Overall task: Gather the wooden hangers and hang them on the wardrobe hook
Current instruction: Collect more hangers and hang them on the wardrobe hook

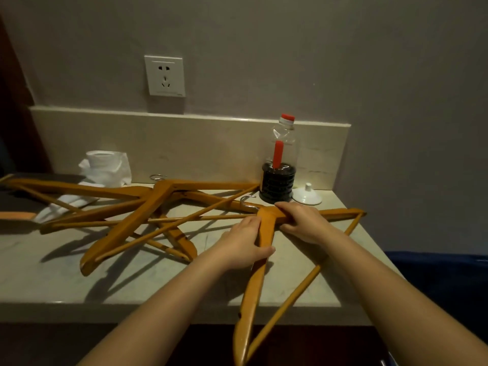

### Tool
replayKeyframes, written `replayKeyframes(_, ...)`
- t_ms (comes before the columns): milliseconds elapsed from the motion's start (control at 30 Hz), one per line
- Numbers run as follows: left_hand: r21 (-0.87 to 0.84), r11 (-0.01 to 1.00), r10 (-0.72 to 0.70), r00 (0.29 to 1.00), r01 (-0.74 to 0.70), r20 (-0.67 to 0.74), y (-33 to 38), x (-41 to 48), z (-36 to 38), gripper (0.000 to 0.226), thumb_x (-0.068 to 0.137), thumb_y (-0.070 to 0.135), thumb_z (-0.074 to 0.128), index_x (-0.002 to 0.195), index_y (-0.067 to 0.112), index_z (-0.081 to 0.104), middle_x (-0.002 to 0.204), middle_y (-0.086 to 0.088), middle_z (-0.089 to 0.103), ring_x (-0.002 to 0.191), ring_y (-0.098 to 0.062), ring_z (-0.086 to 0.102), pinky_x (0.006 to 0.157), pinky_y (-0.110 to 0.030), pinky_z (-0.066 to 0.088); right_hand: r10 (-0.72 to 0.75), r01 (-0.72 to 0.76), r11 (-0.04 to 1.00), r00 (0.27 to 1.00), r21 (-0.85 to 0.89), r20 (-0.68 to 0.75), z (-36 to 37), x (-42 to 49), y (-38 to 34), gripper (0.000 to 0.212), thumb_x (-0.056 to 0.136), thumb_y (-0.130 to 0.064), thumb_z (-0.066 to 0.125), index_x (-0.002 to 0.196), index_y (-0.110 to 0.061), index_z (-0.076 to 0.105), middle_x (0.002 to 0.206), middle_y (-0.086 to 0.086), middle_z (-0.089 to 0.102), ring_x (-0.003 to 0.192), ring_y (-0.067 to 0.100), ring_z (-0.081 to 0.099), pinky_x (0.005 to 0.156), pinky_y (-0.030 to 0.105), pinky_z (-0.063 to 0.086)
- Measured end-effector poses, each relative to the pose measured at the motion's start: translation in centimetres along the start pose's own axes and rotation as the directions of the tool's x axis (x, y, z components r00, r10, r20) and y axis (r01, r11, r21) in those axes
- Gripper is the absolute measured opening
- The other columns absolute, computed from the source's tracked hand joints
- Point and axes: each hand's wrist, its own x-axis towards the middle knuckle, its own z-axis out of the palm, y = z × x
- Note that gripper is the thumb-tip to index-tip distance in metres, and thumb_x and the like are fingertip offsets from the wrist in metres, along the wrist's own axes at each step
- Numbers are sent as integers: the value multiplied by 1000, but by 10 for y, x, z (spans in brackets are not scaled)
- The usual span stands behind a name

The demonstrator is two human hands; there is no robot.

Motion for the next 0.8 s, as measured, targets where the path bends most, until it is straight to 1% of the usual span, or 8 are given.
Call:
replayKeyframes(167,-157,983,-101,995,96,-22,11,-11,3,78,87,42,58,148,32,9,153,0,30,136,-20,38,104,-36,40,-95,96,995,992,8,-87,0,-4,15,53,93,-29,52,142,-30,33,129,3,55,117,20,53,100,38,46)
replayKeyframes(300,-329,934,-163,986,141,-41,27,-21,-2,82,86,42,60,148,30,8,151,0,33,130,-21,45,95,-31,45,-93,131,983,961,130,-260,-15,-15,22,57,92,-22,55,144,-28,31,128,6,54,115,23,53,100,42,45)
replayKeyframes(400,-553,825,-163,986,119,-31,45,-29,-13,75,85,33,64,146,24,21,135,-4,52,112,-18,59,89,-30,51,-164,227,965,914,134,-370,-35,-21,21,59,91,-20,57,144,-26,31,126,7,55,115,25,53,99,46,44)
replayKeyframes(500,-732,679,-102,994,52,-25,65,-42,-23,54,88,27,59,137,17,39,122,-4,64,104,-16,65,86,-29,52,-213,321,932,862,170,-460,-60,-27,16,59,91,-17,56,145,-24,31,119,8,56,109,26,55,94,48,47)
replayKeyframes(567,-786,618,-43,999,11,-20,77,-52,-30,38,90,28,55,126,16,49,117,-4,68,103,-18,68,88,-34,53,-241,376,909,825,178,-511,-77,-31,9,59,91,-20,56,144,-25,31,116,8,57,106,25,56,90,47,49)
replayKeyframes(633,-823,568,-7,1000,-21,-31,88,-62,-36,33,91,29,52,122,15,52,114,-4,70,101,-19,69,85,-34,56,-285,429,891,784,149,-552,-91,-34,0,59,90,-23,57,144,-25,33,114,8,58,104,25,57,87,45,50)
replayKeyframes(700,-832,552,-8,998,-53,-69,95,-71,-41,31,93,28,49,121,15,54,108,-2,71,95,-16,71,74,-28,58,-329,477,871,744,118,-581,-102,-37,-11,59,89,-22,59,143,-23,35,115,9,60,103,26,58,87,45,50)
replayKeyframes(800,-803,586,-66,982,-106,-178,99,-83,-45,24,95,26,48,113,16,58,92,2,73,74,-9,71,55,-18,53,-370,540,833,707,121,-603,-113,-40,-27,61,87,-20,63,142,-19,37,124,11,60,112,28,57,93,46,48)
